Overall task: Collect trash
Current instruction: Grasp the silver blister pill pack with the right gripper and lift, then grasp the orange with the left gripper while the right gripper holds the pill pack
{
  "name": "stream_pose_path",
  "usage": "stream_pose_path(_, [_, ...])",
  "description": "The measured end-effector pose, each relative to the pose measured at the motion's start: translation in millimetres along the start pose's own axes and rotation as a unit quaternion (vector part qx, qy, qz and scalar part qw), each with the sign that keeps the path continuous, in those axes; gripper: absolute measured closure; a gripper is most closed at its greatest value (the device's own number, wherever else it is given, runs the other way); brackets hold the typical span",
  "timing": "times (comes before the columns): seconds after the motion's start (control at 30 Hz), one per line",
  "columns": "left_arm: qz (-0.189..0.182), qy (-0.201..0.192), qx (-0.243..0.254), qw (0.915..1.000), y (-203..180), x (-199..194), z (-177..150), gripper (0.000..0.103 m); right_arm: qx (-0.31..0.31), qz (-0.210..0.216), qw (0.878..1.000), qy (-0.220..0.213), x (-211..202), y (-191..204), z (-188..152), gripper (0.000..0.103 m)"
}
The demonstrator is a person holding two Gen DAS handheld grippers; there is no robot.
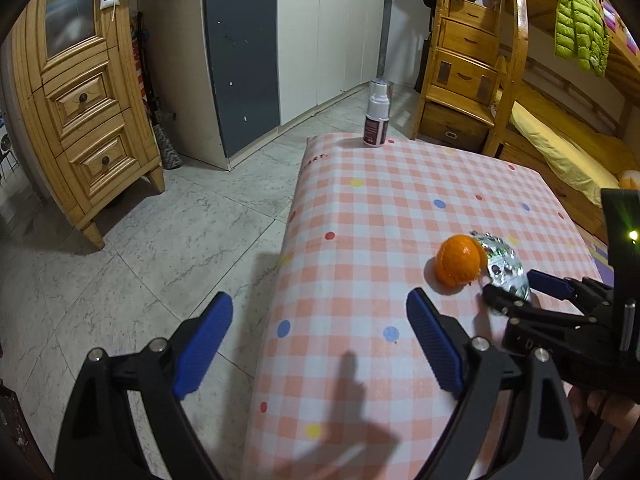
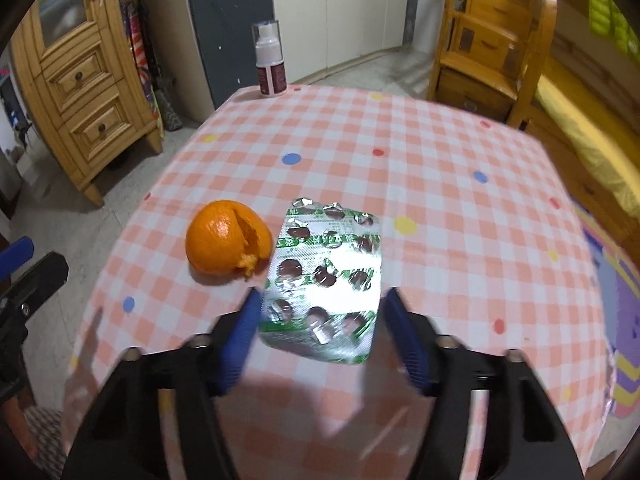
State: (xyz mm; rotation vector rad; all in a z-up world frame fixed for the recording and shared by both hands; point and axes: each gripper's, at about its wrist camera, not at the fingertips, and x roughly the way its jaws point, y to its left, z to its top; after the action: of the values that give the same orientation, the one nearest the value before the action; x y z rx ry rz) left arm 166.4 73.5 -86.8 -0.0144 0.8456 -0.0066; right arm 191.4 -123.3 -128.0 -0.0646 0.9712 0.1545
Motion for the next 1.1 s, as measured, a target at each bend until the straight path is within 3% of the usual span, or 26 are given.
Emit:
stream_pose_path(0.2, [-0.021,0.000,0.020,0.9996,-17.8,-4.1,-8.1,0.017,-0.008,0.011,1.000,-0.026,-32.1,-16.2,-15.6,0.047])
stream_pose_path(0.4, [-0.054,0.003,0.055,0.9970,-50.0,-0.5,-12.1,0.019,0.021,0.011,0.999,-0.044,-69.7,-54.8,-35.2,0.046])
stream_pose_path(0.57, [-0.090,0.009,0.062,0.9939,-70.2,12.4,-3.8,0.036,0.046,0.009,0.997,-0.056,-86.7,-79.0,-46.1,0.046])
stream_pose_path(0.8, [-0.111,0.029,0.062,0.9915,-85.1,38.6,19.1,0.049,0.068,0.007,0.995,-0.070,-98.9,-100.6,-52.2,0.046])
stream_pose_path(0.97, [-0.121,0.032,0.053,0.9907,-74.8,48.1,28.1,0.051,0.070,0.009,0.995,-0.071,-102.3,-104.9,-56.5,0.046])
stream_pose_path(1.1, [-0.160,0.056,0.064,0.9835,-72.6,60.6,28.9,0.052,0.072,0.010,0.995,-0.069,-100.8,-105.9,-57.0,0.046])
